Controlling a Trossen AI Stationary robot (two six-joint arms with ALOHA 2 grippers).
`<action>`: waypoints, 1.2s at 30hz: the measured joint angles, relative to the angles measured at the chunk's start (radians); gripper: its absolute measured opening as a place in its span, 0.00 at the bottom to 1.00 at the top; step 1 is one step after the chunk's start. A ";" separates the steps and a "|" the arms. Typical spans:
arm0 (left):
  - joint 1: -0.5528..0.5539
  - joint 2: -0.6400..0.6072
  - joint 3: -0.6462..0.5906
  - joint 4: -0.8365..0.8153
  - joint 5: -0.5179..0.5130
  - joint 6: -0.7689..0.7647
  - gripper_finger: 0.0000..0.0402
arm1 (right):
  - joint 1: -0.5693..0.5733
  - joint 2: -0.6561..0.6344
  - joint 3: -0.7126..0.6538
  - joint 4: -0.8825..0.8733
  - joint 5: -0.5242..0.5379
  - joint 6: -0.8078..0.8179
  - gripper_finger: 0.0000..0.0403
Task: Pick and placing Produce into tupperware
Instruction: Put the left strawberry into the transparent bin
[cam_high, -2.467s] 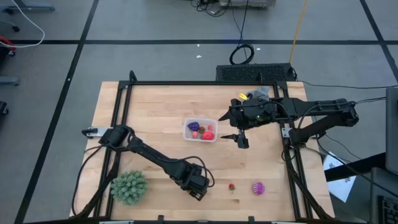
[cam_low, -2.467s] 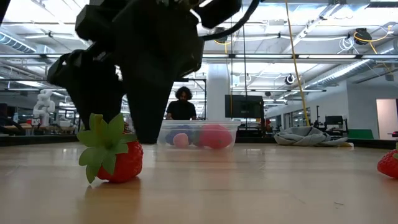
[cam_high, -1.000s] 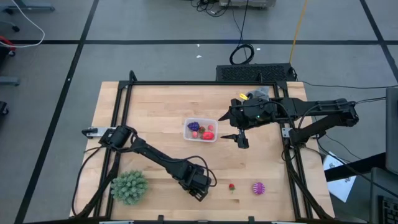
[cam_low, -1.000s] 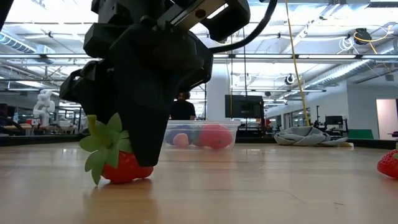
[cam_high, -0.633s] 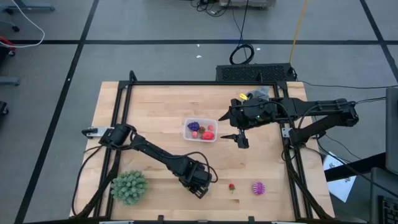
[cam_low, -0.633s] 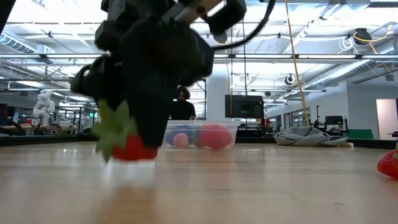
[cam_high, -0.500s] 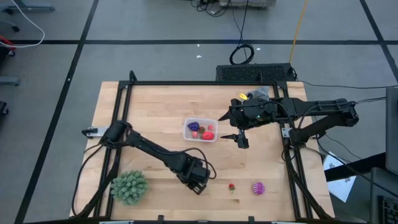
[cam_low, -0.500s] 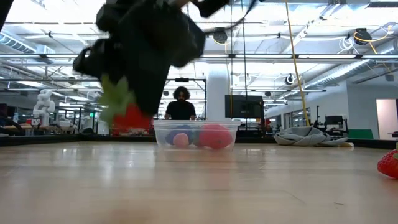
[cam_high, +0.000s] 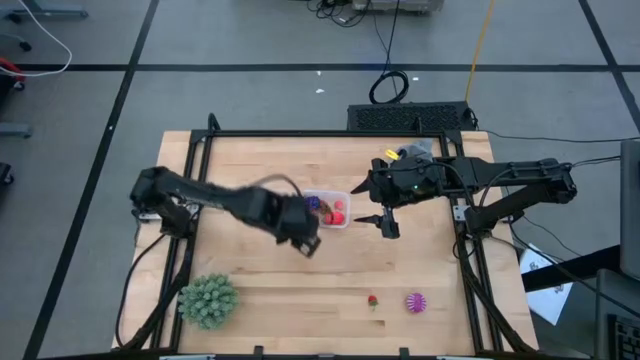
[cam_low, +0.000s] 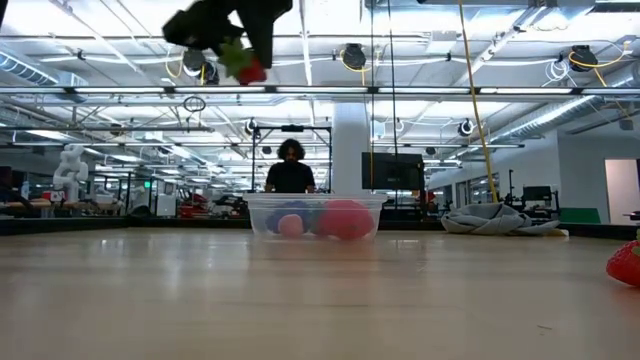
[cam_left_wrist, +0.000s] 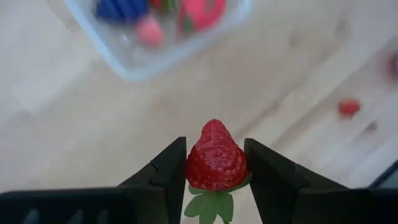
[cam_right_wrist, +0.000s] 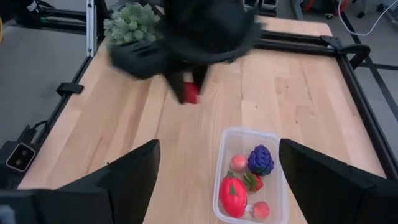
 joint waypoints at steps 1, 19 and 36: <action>0.026 -0.013 0.000 0.006 -0.008 0.030 0.36 | 0.000 0.000 0.000 0.002 0.000 0.000 0.79; 0.279 0.127 0.000 0.232 0.013 0.550 0.36 | 0.000 0.000 0.000 0.008 0.000 -0.015 0.79; 0.324 0.238 0.000 0.116 0.119 0.574 0.36 | 0.000 0.000 0.000 0.002 0.000 -0.026 0.79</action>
